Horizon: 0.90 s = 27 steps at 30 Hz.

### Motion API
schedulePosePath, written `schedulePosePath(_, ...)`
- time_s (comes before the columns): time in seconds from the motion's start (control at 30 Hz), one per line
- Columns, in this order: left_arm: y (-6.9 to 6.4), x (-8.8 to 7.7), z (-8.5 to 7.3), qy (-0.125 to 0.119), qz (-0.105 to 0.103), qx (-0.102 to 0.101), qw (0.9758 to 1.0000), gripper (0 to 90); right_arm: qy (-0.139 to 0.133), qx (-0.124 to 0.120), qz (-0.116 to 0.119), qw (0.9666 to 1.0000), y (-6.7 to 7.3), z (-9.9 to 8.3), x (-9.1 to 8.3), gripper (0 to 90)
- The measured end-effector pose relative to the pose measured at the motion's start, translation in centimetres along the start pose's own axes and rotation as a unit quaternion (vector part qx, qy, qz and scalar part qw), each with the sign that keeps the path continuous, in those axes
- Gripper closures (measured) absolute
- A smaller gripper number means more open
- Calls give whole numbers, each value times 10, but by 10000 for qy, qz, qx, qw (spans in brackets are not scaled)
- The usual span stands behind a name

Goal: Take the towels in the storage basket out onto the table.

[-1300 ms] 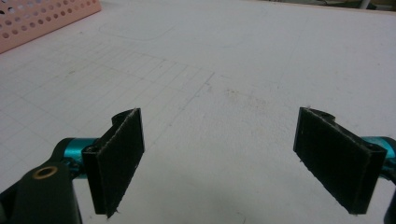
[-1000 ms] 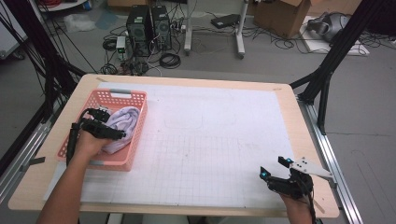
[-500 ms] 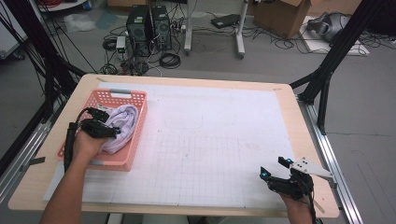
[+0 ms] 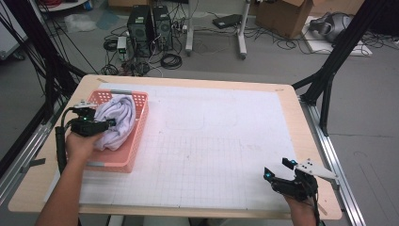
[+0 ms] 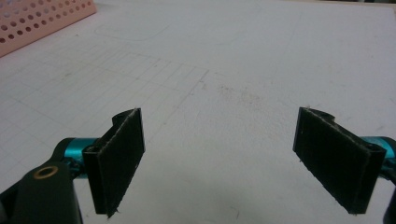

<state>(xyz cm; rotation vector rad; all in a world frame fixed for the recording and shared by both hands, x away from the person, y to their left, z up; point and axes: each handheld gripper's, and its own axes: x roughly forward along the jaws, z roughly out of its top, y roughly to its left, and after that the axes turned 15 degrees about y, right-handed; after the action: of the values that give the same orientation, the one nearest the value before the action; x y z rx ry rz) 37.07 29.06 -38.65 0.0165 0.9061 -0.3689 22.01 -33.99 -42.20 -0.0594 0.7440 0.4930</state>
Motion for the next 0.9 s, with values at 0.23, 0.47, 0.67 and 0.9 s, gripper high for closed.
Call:
schedulePosePath(0.23,3,-14,-3,-674,-287,-181,9971,657,-10,-13,1,10000,1,0,0,154)
schedulePosePath(0.47,4,-26,-9,-1278,-613,-210,9897,655,-12,-1,11,10000,1,0,0,154)
schedulePosePath(0.67,2,-38,-11,-1781,-841,-231,9801,655,-13,-41,7,10000,1,1,0,154)
schedulePosePath(0.9,-5,-51,-7,-2226,-1078,-131,9688,655,-2,-32,14,10000,2,1,1,154)
